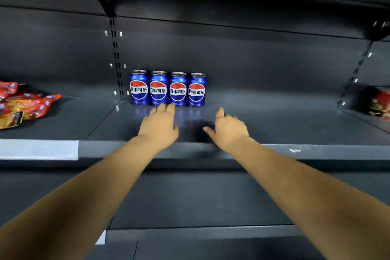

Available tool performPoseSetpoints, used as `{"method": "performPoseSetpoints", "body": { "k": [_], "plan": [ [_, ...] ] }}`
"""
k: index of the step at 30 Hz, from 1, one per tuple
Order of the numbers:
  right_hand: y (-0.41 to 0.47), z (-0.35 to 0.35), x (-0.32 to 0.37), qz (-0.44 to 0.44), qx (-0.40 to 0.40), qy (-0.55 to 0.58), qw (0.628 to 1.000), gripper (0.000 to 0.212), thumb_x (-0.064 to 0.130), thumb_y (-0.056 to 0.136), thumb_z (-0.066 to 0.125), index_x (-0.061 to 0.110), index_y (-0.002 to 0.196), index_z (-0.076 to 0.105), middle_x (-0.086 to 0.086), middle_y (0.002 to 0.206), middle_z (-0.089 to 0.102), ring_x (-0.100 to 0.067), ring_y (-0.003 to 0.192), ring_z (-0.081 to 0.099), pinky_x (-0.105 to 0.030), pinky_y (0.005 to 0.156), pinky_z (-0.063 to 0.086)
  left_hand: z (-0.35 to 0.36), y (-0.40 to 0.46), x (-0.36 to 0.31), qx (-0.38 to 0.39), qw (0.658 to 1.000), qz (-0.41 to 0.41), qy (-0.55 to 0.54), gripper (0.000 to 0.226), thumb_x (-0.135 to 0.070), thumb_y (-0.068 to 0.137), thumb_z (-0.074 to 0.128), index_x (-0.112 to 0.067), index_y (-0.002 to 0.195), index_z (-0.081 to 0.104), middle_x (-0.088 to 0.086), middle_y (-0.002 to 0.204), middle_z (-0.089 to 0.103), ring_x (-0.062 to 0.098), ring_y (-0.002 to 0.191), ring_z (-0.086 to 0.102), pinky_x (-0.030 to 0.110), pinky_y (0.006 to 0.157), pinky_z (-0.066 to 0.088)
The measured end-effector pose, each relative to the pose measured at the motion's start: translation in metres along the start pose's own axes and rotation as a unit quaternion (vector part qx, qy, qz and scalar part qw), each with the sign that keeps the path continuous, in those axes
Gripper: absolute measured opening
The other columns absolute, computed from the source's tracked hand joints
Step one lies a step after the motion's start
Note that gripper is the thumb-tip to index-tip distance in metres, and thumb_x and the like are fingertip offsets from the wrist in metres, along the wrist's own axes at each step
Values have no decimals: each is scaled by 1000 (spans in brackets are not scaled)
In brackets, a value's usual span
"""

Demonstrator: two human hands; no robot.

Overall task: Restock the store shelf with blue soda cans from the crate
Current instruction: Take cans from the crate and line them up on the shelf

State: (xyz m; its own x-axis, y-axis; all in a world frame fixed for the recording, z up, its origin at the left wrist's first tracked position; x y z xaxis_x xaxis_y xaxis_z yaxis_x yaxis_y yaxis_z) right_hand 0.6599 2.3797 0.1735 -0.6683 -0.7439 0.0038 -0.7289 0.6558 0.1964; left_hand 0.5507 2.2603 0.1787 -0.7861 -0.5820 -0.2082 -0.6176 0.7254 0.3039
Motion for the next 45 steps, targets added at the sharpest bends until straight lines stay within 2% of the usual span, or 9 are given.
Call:
{"method": "performPoseSetpoints", "body": {
  "k": [4,7,14,22,29,35,41,45],
  "plan": [
    [-54,-1,-6,-43,-10,-41,998,77,49,97,37,2,149,4,-17,141,40,-34,127,40,-40,98,36,4,-50,-44,-1,998,4,65,58,-26,93,47,-11,144,23,9,141,35,29,128,35,39,99,35],
    [-94,2,-17,-61,6,-47,997,76,50,97,35,1,148,7,-18,141,41,-33,128,40,-40,99,35,8,-82,-68,7,998,8,54,56,-25,93,45,-12,144,23,8,139,37,28,127,36,38,100,34],
    [-158,19,-41,-49,49,-51,996,64,44,98,37,1,143,21,-16,138,44,-32,125,43,-40,97,37,26,-141,-108,36,995,55,80,54,-30,96,41,-11,143,24,10,138,39,29,126,38,38,99,34],
    [-220,62,-39,-37,136,-78,987,60,33,100,36,1,146,16,-17,139,42,-33,125,41,-40,97,36,61,-206,-105,95,986,84,107,53,-31,97,39,-11,143,23,9,137,39,27,124,38,39,99,34],
    [-276,87,-24,-39,174,-67,982,52,28,97,42,3,140,27,-15,134,47,-32,121,46,-40,96,38,94,-259,-93,148,981,87,96,53,-30,96,39,-12,143,23,8,138,40,28,126,38,39,101,34],
    [-307,90,-23,-110,163,-47,979,48,16,95,42,6,140,29,-11,132,48,-29,116,49,-36,91,38,106,-283,-107,172,979,73,85,57,-24,92,44,-12,144,23,8,139,39,28,128,36,38,105,30],
    [-314,99,-64,-110,174,-26,978,50,18,94,46,7,140,31,-11,136,44,-29,122,45,-37,97,37,134,-291,-147,196,974,64,98,57,-24,92,44,-10,143,23,9,140,38,27,130,35,39,106,30],
    [-319,123,-107,-109,220,-40,969,58,20,92,51,8,143,25,-12,140,40,-31,125,42,-39,100,36,159,-292,-180,208,972,37,104,59,-26,92,44,-11,144,21,10,141,37,28,129,35,40,105,31]
  ]
}}
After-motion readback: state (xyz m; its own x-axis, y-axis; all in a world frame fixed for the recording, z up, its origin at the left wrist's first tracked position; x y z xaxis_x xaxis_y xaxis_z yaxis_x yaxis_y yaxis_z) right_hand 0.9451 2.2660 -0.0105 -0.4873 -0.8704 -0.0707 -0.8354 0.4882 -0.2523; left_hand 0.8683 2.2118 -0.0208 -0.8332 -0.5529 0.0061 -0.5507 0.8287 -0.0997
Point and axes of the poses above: each hand's wrist, its own y-axis towards the middle knuckle, its own z-axis out of the palm, x = y × z, the point moved 7 cm from there along y, towards the middle knuckle
